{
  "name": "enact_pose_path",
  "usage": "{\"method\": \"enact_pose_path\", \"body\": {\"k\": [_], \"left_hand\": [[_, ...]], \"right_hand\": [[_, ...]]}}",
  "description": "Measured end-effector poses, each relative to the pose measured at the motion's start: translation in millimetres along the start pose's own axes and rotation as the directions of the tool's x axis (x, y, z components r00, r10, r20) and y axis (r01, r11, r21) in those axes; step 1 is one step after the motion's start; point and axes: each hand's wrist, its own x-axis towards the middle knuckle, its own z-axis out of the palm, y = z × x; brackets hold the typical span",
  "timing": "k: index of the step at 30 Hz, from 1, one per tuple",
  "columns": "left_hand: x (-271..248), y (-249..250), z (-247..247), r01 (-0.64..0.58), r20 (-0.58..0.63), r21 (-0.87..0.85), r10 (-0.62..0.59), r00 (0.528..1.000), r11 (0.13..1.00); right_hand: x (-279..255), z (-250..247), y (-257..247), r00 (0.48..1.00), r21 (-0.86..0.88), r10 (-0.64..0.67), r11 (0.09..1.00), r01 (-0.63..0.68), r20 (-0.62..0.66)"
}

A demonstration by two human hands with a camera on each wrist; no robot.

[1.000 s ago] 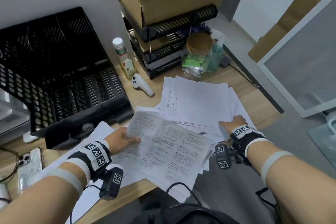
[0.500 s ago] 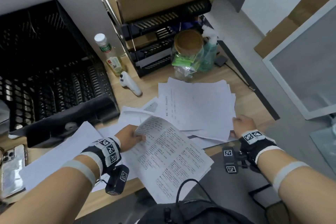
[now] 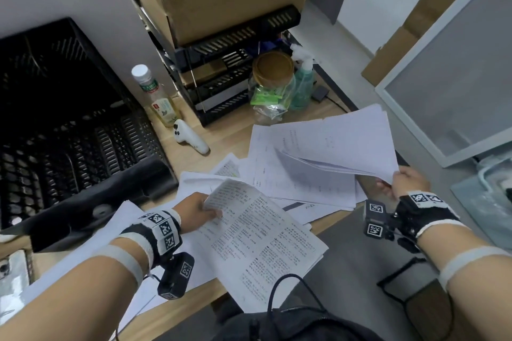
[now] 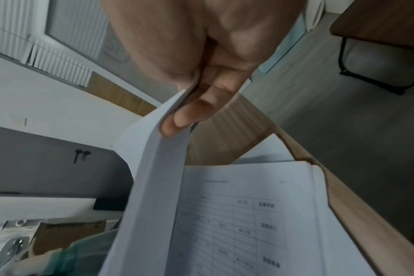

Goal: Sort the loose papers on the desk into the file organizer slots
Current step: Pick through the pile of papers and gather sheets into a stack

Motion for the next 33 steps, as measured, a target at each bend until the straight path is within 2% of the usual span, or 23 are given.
{"method": "enact_pose_path", "body": {"k": [3,6,8,10,12,14,16,18,21,23,25,27,29,31,33], "left_hand": [[2.5,-1.2,-1.5,-0.020,0.014,0.000,0.020,1.000,1.000],[2.8,-1.8,-2.8,-0.018,0.038,0.003,0.018,0.999,1.000],[2.0,-4.6,-4.3,-0.010,0.051,0.001,0.009,0.999,1.000],[0.1,-7.1,-5.8,0.000,0.059,-0.006,0.000,0.998,1.000],[-3.7,-7.1,-7.1,-0.001,0.060,-0.010,0.001,0.998,1.000],[-6.8,-6.7,-8.4,0.001,0.052,-0.010,-0.001,0.999,1.000],[-9.4,-8.1,-9.5,0.016,0.048,-0.015,-0.016,0.999,1.000],[-12.0,-10.8,-9.5,0.023,0.050,-0.014,-0.022,0.998,1.000],[-14.3,-12.8,-6.4,0.049,0.027,-0.016,-0.049,0.998,0.999],[-13.7,-13.9,-3.8,0.068,0.013,0.002,-0.068,0.998,0.998],[-13.7,-14.7,-1.0,0.073,0.011,0.002,-0.073,0.997,0.997],[-13.4,-14.5,1.5,0.063,0.015,-0.007,-0.063,0.998,0.998],[-12.3,-12.9,3.6,0.053,0.018,-0.001,-0.053,0.998,0.999],[-9.7,-12.1,5.5,0.046,0.017,0.014,-0.046,0.999,0.999],[-7.7,-10.6,6.1,0.042,0.014,0.023,-0.042,0.999,0.999]], "right_hand": [[-20.2,-2.9,1.6,0.996,0.051,0.066,0.996,-0.069,0.057],[-27.9,-0.5,10.8,0.982,0.133,0.090,0.985,-0.113,0.166],[-37.1,5.6,9.7,0.965,0.103,0.096,0.987,-0.125,0.244],[-35.6,16.4,13.5,0.952,0.037,0.074,0.995,-0.090,0.296],[-34.0,26.7,17.9,0.937,-0.138,0.034,0.990,0.015,0.348],[-34.4,35.5,22.0,0.926,-0.326,0.004,0.936,0.129,0.379],[-39.3,42.8,25.6,0.908,-0.415,0.006,0.891,0.185,0.418],[-41.9,51.3,25.8,0.916,-0.521,0.017,0.827,0.213,0.401],[-41.6,61.4,24.9,0.944,-0.703,0.061,0.683,0.199,0.326],[-38.8,65.1,25.8,0.948,-0.754,0.080,0.628,0.193,0.309],[-37.9,65.8,25.5,0.933,-0.732,0.106,0.653,0.196,0.344],[-35.9,64.8,26.4,0.906,-0.641,0.118,0.744,0.189,0.405],[-36.7,64.2,26.7,0.883,-0.539,0.078,0.815,0.211,0.463],[-40.5,62.6,26.1,0.831,-0.413,0.042,0.881,0.232,0.555],[-40.9,61.2,27.0,0.788,-0.278,0.044,0.947,0.164,0.614]]}}
